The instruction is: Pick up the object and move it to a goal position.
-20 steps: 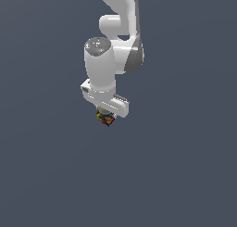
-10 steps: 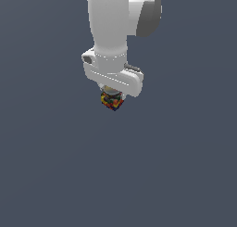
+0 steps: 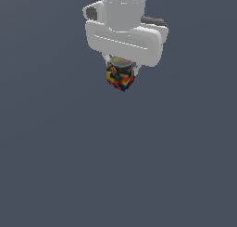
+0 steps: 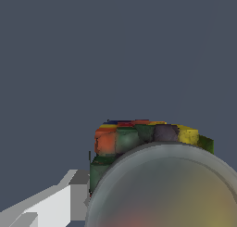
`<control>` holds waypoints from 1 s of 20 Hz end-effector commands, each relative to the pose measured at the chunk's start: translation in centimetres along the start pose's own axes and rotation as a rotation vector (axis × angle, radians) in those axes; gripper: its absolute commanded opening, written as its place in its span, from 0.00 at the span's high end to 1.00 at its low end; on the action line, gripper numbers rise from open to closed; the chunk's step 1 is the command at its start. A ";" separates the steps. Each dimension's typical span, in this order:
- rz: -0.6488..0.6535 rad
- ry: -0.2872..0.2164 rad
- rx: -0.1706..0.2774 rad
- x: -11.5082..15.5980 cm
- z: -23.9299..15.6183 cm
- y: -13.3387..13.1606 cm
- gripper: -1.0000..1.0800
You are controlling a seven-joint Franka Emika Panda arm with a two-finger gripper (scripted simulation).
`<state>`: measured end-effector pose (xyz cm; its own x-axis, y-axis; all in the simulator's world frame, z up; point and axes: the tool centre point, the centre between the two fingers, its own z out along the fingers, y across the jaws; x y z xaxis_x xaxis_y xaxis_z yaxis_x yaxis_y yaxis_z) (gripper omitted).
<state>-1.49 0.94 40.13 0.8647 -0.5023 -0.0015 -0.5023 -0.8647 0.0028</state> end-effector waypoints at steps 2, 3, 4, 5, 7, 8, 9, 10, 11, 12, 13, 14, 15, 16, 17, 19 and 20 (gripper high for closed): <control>0.000 0.002 0.002 -0.4 -3.4 -0.9 1.00; 0.000 0.002 0.002 -0.4 -4.2 -1.1 1.00; 0.000 0.002 0.002 -0.5 -4.9 -1.3 1.00; 0.000 0.002 0.002 -0.6 -5.6 -1.5 1.00; 0.000 0.002 0.002 -0.6 -6.7 -1.8 1.00; 0.000 0.002 0.002 -0.7 -7.2 -1.9 1.00; 0.000 0.002 0.002 -0.7 -7.7 -2.1 1.00; 0.000 0.002 0.002 -0.7 -8.1 -2.2 1.00; -0.001 0.002 0.003 -0.8 -8.5 -2.3 1.00; -0.001 0.002 0.003 -0.8 -8.8 -2.4 1.00; -0.001 0.002 0.003 -0.8 -9.1 -2.5 1.00; -0.001 0.002 0.003 -0.8 -9.3 -2.6 1.00; -0.001 0.002 0.003 -0.8 -9.5 -2.6 1.00; -0.001 0.002 0.003 -0.8 -9.7 -2.7 1.00; -0.001 0.002 0.003 -0.8 -9.9 -2.7 1.00; -0.001 0.002 0.003 -0.8 -10.0 -2.8 1.00; -0.001 0.002 0.003 -0.8 -10.1 -2.8 1.00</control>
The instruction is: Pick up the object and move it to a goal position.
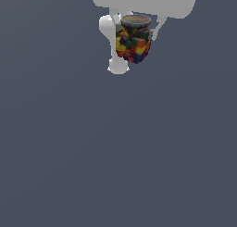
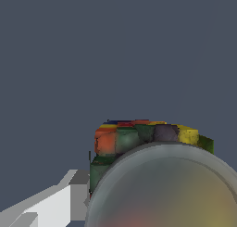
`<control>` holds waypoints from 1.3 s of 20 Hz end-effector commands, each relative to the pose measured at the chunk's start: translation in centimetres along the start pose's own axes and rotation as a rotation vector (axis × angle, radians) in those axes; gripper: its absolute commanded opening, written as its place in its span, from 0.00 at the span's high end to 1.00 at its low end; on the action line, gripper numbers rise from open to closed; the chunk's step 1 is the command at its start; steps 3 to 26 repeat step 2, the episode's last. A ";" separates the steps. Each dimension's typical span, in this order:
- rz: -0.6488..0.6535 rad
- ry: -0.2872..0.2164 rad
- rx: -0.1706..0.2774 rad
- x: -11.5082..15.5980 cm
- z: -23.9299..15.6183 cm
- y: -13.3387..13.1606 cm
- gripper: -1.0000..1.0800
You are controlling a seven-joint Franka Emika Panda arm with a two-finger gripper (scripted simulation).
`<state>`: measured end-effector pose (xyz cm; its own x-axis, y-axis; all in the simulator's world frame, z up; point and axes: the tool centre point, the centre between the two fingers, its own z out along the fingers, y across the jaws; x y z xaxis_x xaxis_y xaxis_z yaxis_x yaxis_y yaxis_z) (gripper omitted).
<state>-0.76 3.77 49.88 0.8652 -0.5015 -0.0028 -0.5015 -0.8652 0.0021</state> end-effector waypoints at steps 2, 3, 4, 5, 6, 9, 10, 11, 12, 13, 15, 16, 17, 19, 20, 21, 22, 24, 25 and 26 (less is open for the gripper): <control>0.000 0.003 0.002 0.0 -0.4 -0.1 1.00; 0.000 0.003 0.002 0.0 -0.4 -0.1 1.00; 0.000 0.003 0.002 0.0 -0.4 -0.1 1.00; 0.000 0.003 0.002 0.0 -0.4 -0.1 1.00; 0.000 0.003 0.002 0.0 -0.4 -0.1 1.00; 0.000 0.003 0.002 0.0 -0.4 -0.1 1.00; 0.000 0.003 0.002 0.0 -0.4 -0.1 1.00; 0.000 0.003 0.002 0.0 -0.4 -0.1 1.00; 0.000 0.003 0.002 0.0 -0.4 -0.1 1.00; 0.000 0.003 0.002 0.0 -0.4 -0.1 1.00; 0.000 0.003 0.002 0.0 -0.4 -0.1 1.00; 0.000 0.003 0.002 0.0 -0.4 -0.1 1.00; 0.000 0.003 0.002 0.0 -0.4 -0.1 1.00; 0.000 0.003 0.002 0.0 -0.4 -0.1 1.00; 0.000 0.003 0.002 0.0 -0.4 -0.1 1.00; 0.000 0.003 0.002 0.0 -0.4 -0.1 1.00; 0.000 0.003 0.002 0.0 -0.4 -0.1 1.00; 0.000 0.003 0.002 0.0 -0.4 -0.1 1.00; 0.000 0.003 0.002 0.0 -0.4 -0.1 1.00; 0.000 0.003 0.002 0.0 -0.4 -0.1 1.00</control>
